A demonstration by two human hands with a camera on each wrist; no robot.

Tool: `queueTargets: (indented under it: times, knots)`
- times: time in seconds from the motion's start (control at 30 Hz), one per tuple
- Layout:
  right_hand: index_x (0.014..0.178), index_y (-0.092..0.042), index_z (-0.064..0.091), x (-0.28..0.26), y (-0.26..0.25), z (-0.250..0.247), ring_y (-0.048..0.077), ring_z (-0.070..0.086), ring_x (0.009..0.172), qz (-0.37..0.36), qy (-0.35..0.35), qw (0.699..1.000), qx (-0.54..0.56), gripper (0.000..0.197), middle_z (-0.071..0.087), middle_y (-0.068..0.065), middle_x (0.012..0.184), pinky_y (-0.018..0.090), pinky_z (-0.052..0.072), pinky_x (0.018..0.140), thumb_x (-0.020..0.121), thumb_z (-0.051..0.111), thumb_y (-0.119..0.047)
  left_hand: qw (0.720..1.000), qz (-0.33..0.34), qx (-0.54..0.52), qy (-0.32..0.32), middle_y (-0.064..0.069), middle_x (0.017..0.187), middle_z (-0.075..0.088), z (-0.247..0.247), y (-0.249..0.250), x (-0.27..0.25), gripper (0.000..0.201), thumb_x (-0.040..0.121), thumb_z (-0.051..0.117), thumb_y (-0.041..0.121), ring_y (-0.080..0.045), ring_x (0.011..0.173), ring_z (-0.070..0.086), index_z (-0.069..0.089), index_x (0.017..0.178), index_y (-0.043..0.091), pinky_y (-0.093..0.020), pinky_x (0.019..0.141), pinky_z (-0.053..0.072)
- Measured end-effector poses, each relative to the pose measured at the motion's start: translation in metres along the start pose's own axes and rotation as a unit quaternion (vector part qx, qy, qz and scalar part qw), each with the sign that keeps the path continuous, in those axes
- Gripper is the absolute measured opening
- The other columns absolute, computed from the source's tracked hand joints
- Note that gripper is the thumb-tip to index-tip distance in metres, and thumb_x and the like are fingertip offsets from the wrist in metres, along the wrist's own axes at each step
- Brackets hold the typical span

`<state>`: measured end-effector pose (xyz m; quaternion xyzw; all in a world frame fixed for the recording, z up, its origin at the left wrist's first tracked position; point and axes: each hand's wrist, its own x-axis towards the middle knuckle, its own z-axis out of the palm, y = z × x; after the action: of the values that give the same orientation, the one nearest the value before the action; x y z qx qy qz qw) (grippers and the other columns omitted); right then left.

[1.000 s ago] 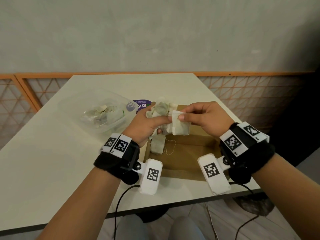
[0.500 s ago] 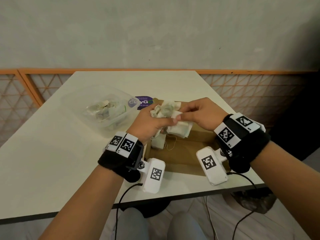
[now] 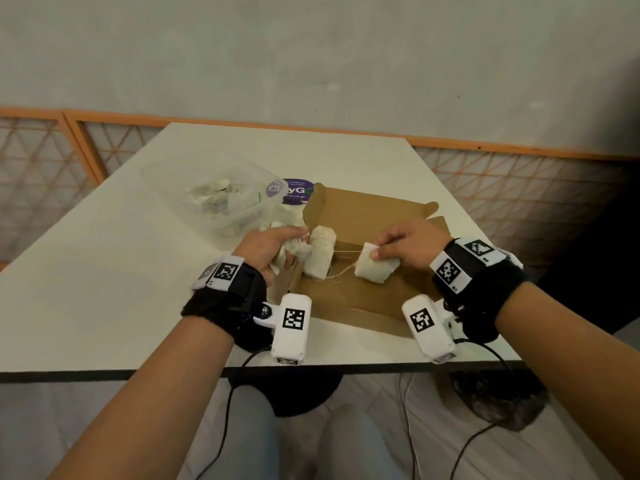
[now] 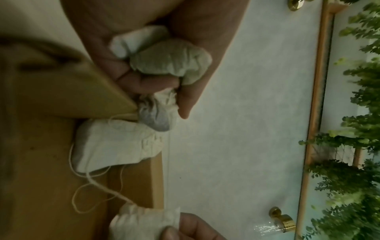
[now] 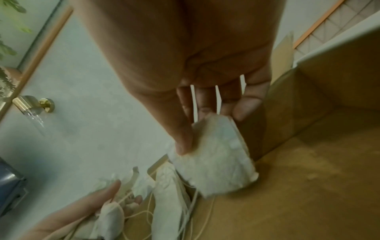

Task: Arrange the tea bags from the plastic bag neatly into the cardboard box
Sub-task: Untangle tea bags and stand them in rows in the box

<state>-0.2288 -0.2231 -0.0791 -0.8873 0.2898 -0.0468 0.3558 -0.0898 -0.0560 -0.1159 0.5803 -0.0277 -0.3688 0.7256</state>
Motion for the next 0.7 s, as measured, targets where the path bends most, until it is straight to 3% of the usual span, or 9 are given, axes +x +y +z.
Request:
queueTargets:
  times: [0.13, 0.23, 0.33, 0.43, 0.5, 0.63, 0.7]
  knots:
    - [0.091, -0.018, 0.069, 0.000, -0.013, 0.001, 0.012, 0.051, 0.086, 0.001, -0.044, 0.993, -0.109, 0.015, 0.060, -0.003, 0.087, 0.015, 0.034, 0.066, 0.079, 0.071, -0.026, 0.995, -0.012, 0.102, 0.012, -0.005, 0.061, 0.060, 0.000, 0.002, -0.001, 0.010, 0.076, 0.074, 0.007, -0.011, 0.044, 0.048, 0.064, 0.077, 0.007, -0.012, 0.036, 0.037]
    - [0.080, -0.025, 0.068, -0.001, -0.025, -0.003, 0.009, 0.051, 0.081, -0.007, -0.074, 0.991, -0.116, 0.007, 0.059, -0.009, 0.079, 0.018, 0.037, 0.068, 0.077, 0.073, -0.025, 0.981, -0.023, 0.193, 0.002, -0.007, 0.050, 0.058, 0.002, 0.002, -0.001, 0.012, 0.074, 0.072, 0.002, -0.011, 0.035, 0.047, 0.060, 0.073, 0.005, -0.013, 0.038, 0.037]
    - [0.083, -0.021, 0.071, -0.004, -0.031, -0.007, 0.010, 0.052, 0.083, -0.015, -0.077, 0.990, -0.121, 0.008, 0.059, -0.009, 0.078, 0.022, 0.040, 0.071, 0.075, 0.074, -0.022, 0.974, -0.023, 0.224, -0.008, -0.008, 0.047, 0.057, 0.003, 0.001, -0.004, 0.014, 0.075, 0.070, 0.002, -0.014, 0.037, 0.046, 0.058, 0.069, 0.006, -0.013, 0.040, 0.037]
    - [0.092, -0.017, 0.072, -0.007, -0.031, -0.007, 0.007, 0.050, 0.075, -0.010, -0.061, 0.989, -0.138, 0.017, 0.059, -0.007, 0.079, 0.016, 0.036, 0.062, 0.076, 0.074, -0.023, 0.963, 0.009, 0.268, -0.013, -0.010, 0.048, 0.056, 0.001, 0.000, -0.011, 0.015, 0.076, 0.063, 0.000, -0.017, 0.040, 0.040, 0.056, 0.065, 0.006, -0.013, 0.038, 0.030]
    - [0.093, -0.019, 0.072, -0.012, -0.031, -0.006, 0.003, 0.047, 0.069, -0.009, -0.061, 0.987, -0.151, 0.019, 0.058, -0.008, 0.079, 0.014, 0.034, 0.058, 0.076, 0.074, -0.025, 0.957, 0.025, 0.288, -0.009, -0.014, 0.053, 0.055, -0.003, -0.001, -0.018, 0.015, 0.076, 0.060, -0.001, -0.014, 0.032, 0.038, 0.054, 0.064, 0.006, -0.012, 0.036, 0.027]
    - [0.095, -0.016, 0.073, -0.015, -0.037, 0.001, 0.010, 0.053, 0.083, -0.013, -0.087, 0.985, -0.146, 0.021, 0.060, -0.007, 0.081, 0.021, 0.041, 0.072, 0.075, 0.075, -0.023, 0.955, 0.028, 0.296, 0.004, -0.013, 0.055, 0.053, -0.012, -0.001, -0.027, 0.017, 0.076, 0.061, -0.002, -0.010, 0.027, 0.037, 0.053, 0.066, 0.009, -0.011, 0.034, 0.027]
    - [0.094, -0.015, 0.072, -0.018, -0.045, 0.001, 0.010, 0.052, 0.083, -0.014, -0.103, 0.986, -0.127, 0.019, 0.059, -0.010, 0.078, 0.019, 0.040, 0.069, 0.076, 0.075, -0.022, 0.956, 0.032, 0.291, 0.008, -0.011, 0.050, 0.051, -0.016, -0.002, -0.029, 0.018, 0.075, 0.061, -0.003, -0.011, 0.028, 0.036, 0.052, 0.064, 0.009, -0.012, 0.034, 0.027]
